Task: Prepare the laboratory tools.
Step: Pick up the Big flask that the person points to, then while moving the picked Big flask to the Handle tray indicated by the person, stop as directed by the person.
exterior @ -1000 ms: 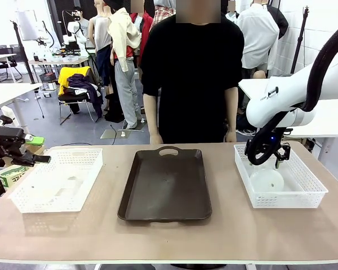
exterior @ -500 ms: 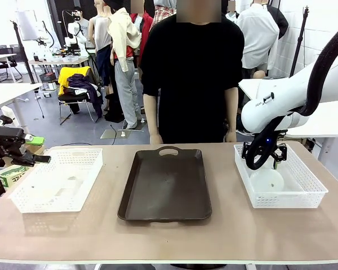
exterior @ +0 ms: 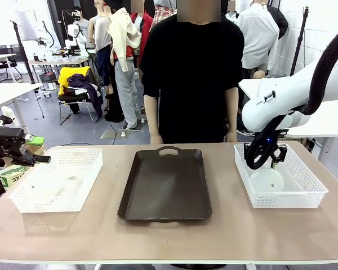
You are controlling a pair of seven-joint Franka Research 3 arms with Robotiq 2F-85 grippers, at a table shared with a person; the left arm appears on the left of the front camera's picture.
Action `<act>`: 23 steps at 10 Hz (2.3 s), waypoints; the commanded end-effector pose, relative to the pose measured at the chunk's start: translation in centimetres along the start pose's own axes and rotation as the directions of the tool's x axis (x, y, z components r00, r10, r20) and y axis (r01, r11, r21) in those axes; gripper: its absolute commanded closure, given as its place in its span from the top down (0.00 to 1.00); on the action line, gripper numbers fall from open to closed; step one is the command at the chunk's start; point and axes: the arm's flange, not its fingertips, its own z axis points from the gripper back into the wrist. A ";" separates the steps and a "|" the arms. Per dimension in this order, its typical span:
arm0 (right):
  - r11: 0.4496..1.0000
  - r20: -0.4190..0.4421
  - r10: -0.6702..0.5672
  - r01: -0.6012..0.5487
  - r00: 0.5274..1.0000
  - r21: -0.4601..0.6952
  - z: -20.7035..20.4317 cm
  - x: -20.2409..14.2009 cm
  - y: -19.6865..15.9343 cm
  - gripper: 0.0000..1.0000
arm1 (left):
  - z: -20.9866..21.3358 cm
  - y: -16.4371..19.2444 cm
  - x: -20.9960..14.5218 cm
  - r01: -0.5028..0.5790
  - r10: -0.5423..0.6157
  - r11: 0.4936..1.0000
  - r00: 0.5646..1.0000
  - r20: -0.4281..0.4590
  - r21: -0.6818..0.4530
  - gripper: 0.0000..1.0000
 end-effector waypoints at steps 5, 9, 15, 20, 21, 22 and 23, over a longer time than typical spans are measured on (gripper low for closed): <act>1.000 -0.040 -0.013 0.012 0.999 -0.021 -0.7 0.5 0.1 0.00 | 0.1 -0.2 0.1 0.004 -0.003 1.000 1.000 0.010 -0.009 1.00; 1.000 -0.021 -0.003 0.003 1.000 -0.010 -0.2 0.2 -0.1 0.00 | 0.1 -0.2 0.1 0.004 -0.003 1.000 1.000 0.010 -0.009 1.00; 1.000 -0.021 -0.003 0.003 1.000 -0.010 -0.2 0.2 -0.1 0.00 | 0.1 -0.2 0.1 0.004 -0.003 1.000 1.000 0.010 -0.009 1.00; 1.000 -0.021 -0.003 0.003 1.000 -0.010 -0.2 0.2 -0.1 0.00 | 0.1 -0.2 0.1 0.004 -0.003 1.000 1.000 0.010 -0.009 1.00; 1.000 -0.021 -0.003 0.003 1.000 -0.010 -0.2 0.2 -0.1 0.00 | 0.1 -0.2 0.1 0.004 -0.003 1.000 1.000 0.010 -0.009 1.00; 1.000 -0.021 -0.003 0.003 1.000 -0.010 -0.2 0.2 -0.1 0.00 | 0.1 -0.2 0.1 0.004 -0.003 1.000 1.000 0.010 -0.009 1.00; 1.000 -0.021 -0.003 0.003 1.000 -0.010 -0.2 0.2 -0.1 0.00 | 0.1 -0.2 0.1 0.004 -0.003 1.000 1.000 0.010 -0.009 1.00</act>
